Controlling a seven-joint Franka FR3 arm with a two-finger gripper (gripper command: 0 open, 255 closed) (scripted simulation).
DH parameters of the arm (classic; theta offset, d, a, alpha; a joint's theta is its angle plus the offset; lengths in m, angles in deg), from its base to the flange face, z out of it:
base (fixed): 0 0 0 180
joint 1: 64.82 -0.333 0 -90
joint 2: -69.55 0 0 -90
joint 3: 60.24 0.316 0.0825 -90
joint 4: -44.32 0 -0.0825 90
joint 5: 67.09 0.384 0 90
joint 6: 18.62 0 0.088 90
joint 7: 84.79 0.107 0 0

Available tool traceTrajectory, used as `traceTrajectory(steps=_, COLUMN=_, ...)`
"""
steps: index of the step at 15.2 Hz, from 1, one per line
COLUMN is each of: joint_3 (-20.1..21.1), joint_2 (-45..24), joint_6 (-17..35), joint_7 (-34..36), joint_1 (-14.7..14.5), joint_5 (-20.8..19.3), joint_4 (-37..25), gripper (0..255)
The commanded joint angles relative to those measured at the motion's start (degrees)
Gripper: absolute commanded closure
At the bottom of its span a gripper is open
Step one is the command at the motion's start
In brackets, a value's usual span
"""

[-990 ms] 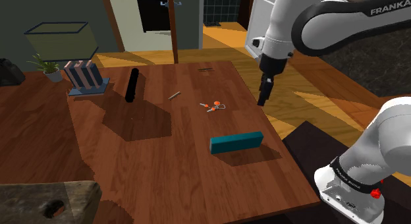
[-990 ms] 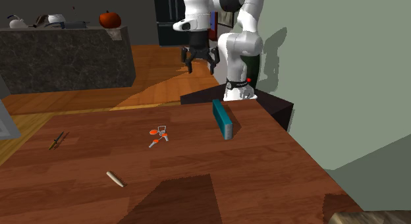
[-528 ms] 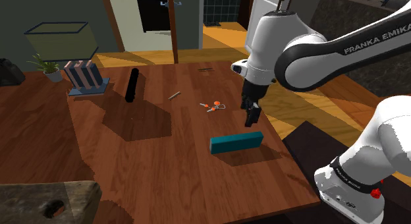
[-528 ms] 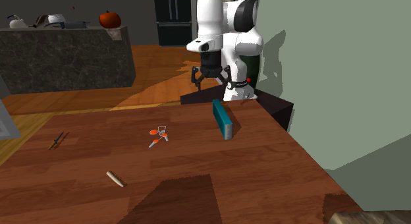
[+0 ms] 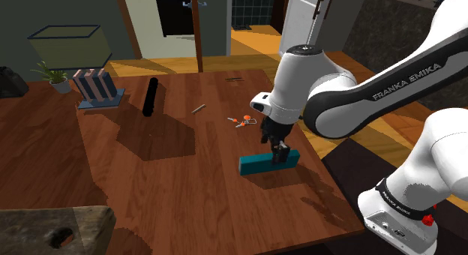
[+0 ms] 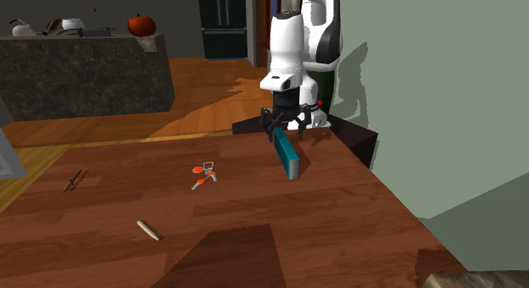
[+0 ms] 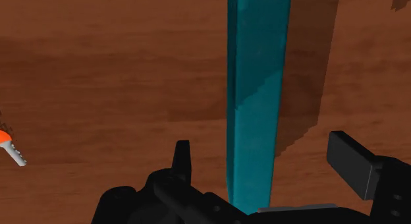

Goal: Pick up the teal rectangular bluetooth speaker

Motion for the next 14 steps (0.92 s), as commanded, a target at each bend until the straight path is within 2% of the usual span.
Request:
traceTrajectory(steps=1, joint_3=0.22, joint_2=-1.42, joint_6=2.08, joint_7=0.00, joint_1=-0.11, joint_5=0.01, joint_4=0.57, gripper=0)
traceTrajectory(steps=4, joint_3=0.39, joint_2=-4.21, joint_6=5.55, joint_7=0.05, joint_1=-0.04, joint_5=-0.16, joint_4=1.27, gripper=0)
traceTrajectory(steps=6, joint_3=0.39, joint_2=-4.20, joint_6=5.55, joint_7=0.05, joint_1=-0.05, joint_5=-0.15, joint_4=1.27, gripper=0)
traceTrajectory(steps=7, joint_3=0.40, joint_2=-4.24, joint_6=5.49, joint_7=0.07, joint_1=-0.04, joint_5=-0.18, joint_4=1.17, gripper=255)
traceTrajectory(steps=14, joint_3=0.42, joint_2=-4.23, joint_6=5.52, joint_7=0.11, joint_1=-0.06, joint_5=-0.16, joint_4=1.21, gripper=255)
